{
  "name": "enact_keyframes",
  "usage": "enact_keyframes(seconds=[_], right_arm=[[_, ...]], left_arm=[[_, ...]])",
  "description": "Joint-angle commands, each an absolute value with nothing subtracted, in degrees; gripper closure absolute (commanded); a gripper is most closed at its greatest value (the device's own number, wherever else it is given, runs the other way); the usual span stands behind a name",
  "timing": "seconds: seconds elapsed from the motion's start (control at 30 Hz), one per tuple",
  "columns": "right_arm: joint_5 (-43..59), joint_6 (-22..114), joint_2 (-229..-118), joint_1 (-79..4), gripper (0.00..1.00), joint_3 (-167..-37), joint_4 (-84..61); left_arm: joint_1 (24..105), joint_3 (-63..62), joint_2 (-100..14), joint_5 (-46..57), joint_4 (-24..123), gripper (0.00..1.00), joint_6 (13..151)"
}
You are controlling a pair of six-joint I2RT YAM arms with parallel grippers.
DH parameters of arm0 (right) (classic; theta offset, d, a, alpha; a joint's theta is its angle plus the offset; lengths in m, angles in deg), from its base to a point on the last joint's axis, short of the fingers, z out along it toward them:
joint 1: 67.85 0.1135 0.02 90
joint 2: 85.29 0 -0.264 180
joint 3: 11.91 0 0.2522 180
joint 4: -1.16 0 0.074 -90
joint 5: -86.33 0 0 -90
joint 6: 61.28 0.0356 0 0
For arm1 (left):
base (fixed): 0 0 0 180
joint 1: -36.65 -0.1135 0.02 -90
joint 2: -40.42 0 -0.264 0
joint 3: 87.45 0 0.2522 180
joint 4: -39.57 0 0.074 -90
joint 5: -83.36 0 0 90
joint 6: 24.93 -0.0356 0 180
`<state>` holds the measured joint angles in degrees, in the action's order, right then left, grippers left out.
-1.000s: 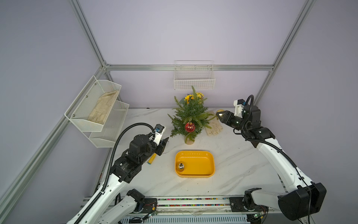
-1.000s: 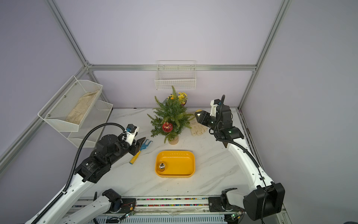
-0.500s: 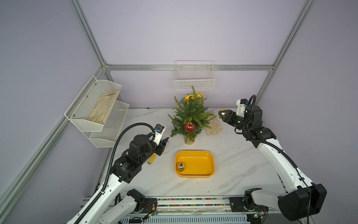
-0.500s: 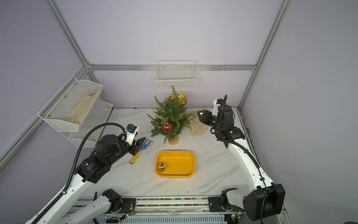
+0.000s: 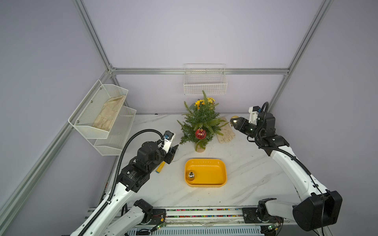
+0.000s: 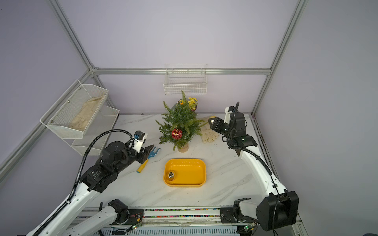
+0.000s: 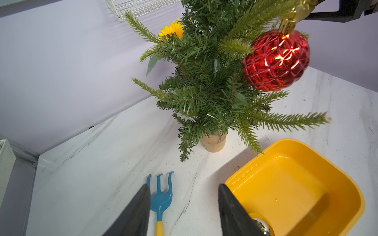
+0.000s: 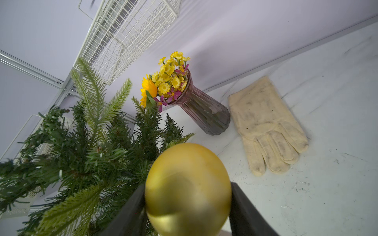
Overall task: Decorate the small christmas tree with ornaments
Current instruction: Hang an ornament on the christmas tree.
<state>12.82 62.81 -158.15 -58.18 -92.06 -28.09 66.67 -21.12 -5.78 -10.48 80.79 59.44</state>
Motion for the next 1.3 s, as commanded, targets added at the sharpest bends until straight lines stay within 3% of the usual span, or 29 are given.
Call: enact_keyframes(seconds=[0.0, 0.57, 1.27], right_arm=[[14.07, 63.51, -158.74, -58.61, 0.44, -91.25, -25.23], [13.40, 64.23, -157.74, -58.67, 0.32, -89.96, -24.82], [11.51, 63.31, -152.60, -58.65, 0.32, -89.40, -29.34]], left_arm=[[66.36, -23.55, -5.60, -10.16, 79.01, 0.47, 58.20], [66.31, -23.68, -5.00, -10.07, 79.17, 0.46, 58.19], [66.64, -23.00, -6.83, -8.67, 79.41, 0.48, 60.38]])
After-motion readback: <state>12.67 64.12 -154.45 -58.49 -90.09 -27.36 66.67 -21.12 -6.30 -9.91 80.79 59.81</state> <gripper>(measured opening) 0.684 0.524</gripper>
